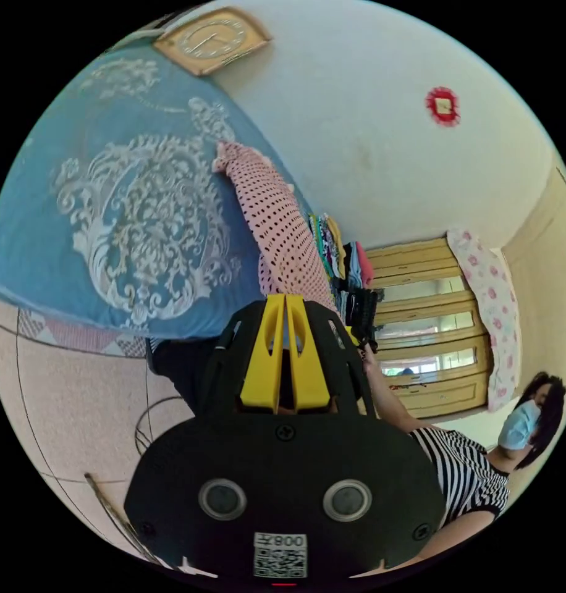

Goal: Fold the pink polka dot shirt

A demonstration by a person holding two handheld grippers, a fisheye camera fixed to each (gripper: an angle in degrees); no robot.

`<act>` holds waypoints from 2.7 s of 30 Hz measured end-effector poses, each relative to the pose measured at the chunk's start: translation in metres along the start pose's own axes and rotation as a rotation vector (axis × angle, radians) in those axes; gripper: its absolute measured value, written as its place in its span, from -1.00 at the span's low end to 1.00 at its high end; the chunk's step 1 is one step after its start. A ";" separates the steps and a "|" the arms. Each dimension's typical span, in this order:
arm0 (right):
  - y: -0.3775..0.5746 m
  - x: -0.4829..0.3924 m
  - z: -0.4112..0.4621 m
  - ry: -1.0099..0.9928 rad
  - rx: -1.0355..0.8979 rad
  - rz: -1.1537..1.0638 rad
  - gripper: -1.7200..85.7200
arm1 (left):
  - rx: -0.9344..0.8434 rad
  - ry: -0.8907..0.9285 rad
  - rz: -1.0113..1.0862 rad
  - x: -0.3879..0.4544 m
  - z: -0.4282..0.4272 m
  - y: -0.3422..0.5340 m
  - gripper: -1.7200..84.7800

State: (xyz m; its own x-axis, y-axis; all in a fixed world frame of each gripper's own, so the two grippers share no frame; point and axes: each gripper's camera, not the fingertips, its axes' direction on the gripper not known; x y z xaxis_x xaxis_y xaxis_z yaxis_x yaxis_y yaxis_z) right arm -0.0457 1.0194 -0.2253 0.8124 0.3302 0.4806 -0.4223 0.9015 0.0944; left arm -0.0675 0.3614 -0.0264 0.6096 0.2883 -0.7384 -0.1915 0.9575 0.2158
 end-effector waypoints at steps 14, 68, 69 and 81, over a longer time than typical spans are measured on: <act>0.010 0.051 -0.023 0.078 -0.029 0.133 -0.94 | -0.040 0.000 -0.038 -0.024 0.023 0.009 -0.96; -0.587 0.002 -0.075 0.376 0.158 -0.255 -0.82 | 0.083 -0.165 0.104 -0.032 0.189 -0.500 -0.74; -0.597 0.002 -0.072 0.383 0.158 -0.255 -0.82 | 0.078 -0.175 0.098 -0.034 0.197 -0.512 -0.75; -0.709 0.011 -0.031 0.390 0.214 -0.164 -0.93 | 0.058 -0.196 0.153 -0.015 0.235 -0.570 -0.94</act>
State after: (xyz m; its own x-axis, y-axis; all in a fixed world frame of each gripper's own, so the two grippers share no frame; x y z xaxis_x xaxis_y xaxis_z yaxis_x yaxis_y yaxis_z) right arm 0.2747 0.3928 -0.3142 0.9484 0.3056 0.0848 -0.3159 0.8861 0.3392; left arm 0.2131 -0.1862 0.0114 0.7154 0.4211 -0.5576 -0.2524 0.8999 0.3557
